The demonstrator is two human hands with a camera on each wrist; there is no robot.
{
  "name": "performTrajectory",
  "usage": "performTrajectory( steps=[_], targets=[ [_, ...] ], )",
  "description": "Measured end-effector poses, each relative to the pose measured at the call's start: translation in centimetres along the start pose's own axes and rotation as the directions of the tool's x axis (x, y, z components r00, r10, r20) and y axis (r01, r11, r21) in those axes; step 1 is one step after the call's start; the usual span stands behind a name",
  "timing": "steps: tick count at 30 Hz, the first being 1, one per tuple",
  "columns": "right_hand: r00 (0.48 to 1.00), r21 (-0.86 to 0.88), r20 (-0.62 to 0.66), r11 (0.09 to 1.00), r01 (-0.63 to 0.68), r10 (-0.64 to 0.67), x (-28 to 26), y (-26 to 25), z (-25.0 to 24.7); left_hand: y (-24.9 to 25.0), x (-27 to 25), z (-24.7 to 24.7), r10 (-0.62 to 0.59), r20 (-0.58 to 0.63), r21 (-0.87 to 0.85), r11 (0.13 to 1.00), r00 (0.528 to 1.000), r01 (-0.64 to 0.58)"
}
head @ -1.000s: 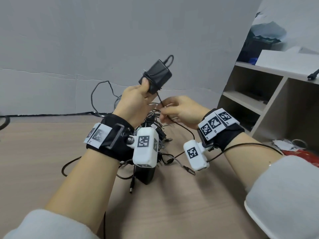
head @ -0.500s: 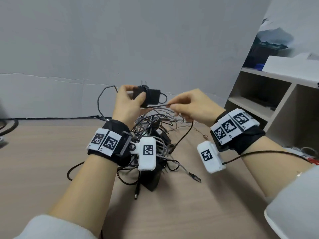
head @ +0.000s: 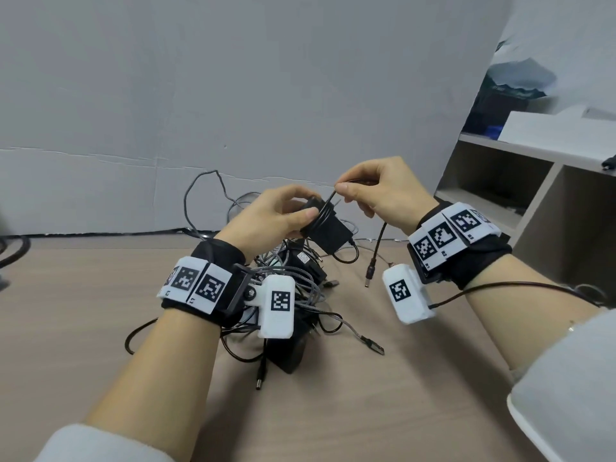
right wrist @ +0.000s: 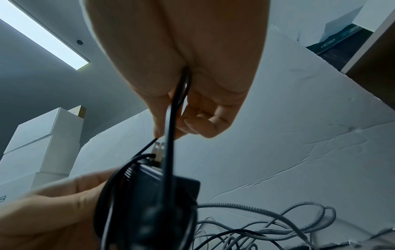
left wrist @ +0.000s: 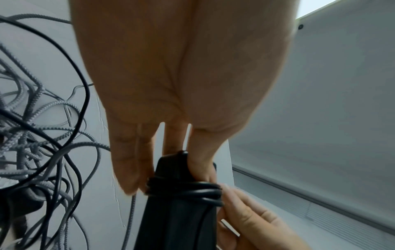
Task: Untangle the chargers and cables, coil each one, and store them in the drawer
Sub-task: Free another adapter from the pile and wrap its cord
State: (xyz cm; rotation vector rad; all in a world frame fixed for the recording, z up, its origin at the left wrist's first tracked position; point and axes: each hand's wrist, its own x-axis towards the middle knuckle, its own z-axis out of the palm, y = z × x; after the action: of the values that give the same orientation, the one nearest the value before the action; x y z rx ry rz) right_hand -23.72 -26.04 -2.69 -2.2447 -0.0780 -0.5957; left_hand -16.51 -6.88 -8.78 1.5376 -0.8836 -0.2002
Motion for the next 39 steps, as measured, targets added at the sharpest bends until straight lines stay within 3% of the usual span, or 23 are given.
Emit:
performTrajectory(
  steps=[5, 9, 14, 20, 25, 28, 35, 39],
  targets=[
    [1.0, 0.006, -0.009, 1.0, -0.023, 0.023, -0.1, 0.8, -0.2, -0.2, 0.0, -0.3, 0.006, 0.008, 0.043, 0.999, 1.0, -0.007],
    [0.998, 0.033, 0.009, 0.998, -0.055, 0.055, -0.1, 1.5, -0.2, -0.5, 0.2, -0.5, 0.021, 0.008, -0.016, 1.0, 1.0, -0.021],
    [0.974, -0.05, 0.189, 0.992, -0.12, 0.127, -0.5, 2.1, 0.4, -0.2, 0.2, -0.3, 0.036, 0.009, -0.232, 0.972, 0.999, -0.033],
    [0.902, -0.169, 0.388, 0.977, -0.133, 0.19, -1.9, 1.8, 2.5, 1.0, 0.1, -0.1, 0.054, -0.05, -0.519, 0.852, 0.997, -0.072],
    [0.846, -0.19, 0.486, 0.971, -0.141, 0.218, -2.1, 1.0, 4.7, 0.5, 0.8, -0.1, -0.058, -0.211, -0.456, 0.889, 0.976, -0.046],
    [0.806, -0.233, 0.539, 0.963, -0.134, 0.243, -2.4, 0.1, 5.4, 0.2, 0.9, 0.4, -0.093, -0.241, -0.373, 0.928, 0.966, -0.004],
    [0.87, -0.299, 0.475, 0.954, 0.019, 0.132, -2.2, -1.5, 4.3, 0.1, 0.6, 0.4, -0.103, -0.401, -0.301, 0.953, 0.91, -0.025],
    [0.948, -0.277, 0.317, 0.959, 0.06, 0.032, -1.5, -1.8, 3.3, -0.2, 0.5, 0.0, -0.065, -0.409, -0.165, 0.986, 0.91, -0.003]
  ],
)
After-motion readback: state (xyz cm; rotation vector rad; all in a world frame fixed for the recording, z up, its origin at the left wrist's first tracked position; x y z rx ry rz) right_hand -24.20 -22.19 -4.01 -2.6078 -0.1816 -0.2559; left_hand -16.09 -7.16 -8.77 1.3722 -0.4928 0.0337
